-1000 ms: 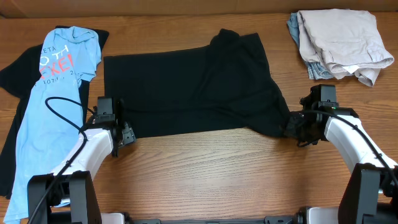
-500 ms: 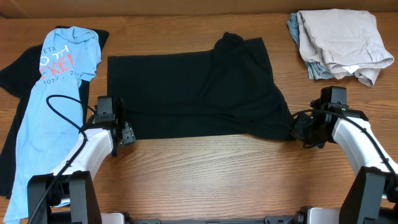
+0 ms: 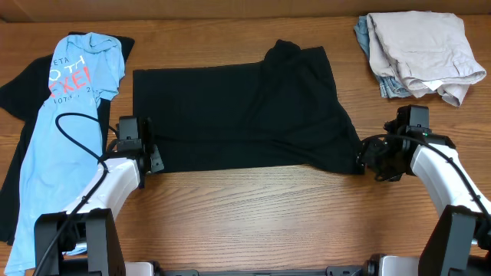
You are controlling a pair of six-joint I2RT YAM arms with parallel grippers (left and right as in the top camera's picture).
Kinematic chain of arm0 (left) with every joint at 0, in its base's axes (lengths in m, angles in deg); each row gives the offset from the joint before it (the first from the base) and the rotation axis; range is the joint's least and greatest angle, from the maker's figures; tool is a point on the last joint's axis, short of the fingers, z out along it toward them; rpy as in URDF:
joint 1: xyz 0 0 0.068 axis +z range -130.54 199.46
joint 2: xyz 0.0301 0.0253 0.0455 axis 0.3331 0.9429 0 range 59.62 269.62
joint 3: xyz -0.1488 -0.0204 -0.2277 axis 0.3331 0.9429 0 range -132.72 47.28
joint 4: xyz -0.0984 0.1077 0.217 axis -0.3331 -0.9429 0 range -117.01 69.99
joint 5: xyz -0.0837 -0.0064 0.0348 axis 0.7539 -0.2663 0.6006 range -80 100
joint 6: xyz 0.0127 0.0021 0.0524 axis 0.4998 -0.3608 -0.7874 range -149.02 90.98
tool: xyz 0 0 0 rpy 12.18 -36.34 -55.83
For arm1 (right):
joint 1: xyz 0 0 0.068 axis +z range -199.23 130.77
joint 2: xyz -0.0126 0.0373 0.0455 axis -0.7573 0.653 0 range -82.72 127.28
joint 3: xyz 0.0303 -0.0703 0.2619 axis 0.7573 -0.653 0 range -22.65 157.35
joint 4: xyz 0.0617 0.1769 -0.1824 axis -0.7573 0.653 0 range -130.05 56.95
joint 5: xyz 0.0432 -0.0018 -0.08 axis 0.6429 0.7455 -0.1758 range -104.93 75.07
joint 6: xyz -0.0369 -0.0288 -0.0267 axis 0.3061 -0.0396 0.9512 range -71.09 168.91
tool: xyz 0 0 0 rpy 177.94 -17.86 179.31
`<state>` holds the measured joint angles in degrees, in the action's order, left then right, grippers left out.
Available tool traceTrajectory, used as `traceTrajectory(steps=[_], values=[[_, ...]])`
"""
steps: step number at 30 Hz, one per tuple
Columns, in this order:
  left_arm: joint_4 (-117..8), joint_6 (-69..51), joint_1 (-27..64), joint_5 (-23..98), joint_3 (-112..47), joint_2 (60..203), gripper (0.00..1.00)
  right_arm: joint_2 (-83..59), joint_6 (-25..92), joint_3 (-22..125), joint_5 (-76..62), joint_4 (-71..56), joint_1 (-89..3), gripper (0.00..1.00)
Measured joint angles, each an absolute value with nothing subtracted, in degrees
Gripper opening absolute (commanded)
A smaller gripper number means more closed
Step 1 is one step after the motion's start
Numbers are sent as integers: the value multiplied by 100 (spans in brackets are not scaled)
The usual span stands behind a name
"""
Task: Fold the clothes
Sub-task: 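Grasp the black shirt's lower left and right hem with both grippers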
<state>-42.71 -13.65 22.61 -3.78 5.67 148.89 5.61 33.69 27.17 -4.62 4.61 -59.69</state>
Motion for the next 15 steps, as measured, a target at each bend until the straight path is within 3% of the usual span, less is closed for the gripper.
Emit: traceTrajectory(steps=[4, 7, 12, 15], values=[[-4713, -1362, 2261, -369, 408, 14896, 17, 561, 3395, 3032, -465, 715, -5969, 60], [-5218, -1362, 2264, -271, 39, 14911, 4, 561, 3384, 3312, -423, 776, -5967, 42], [-5471, -1358, 2290, 188, -471, 14915, 4, 561, 3408, 3432, -156, 562, -5783, 4], [-5456, -1358, 2288, 433, -479, 14931, 4, 561, 3388, 3432, -91, 308, -5486, 4]])
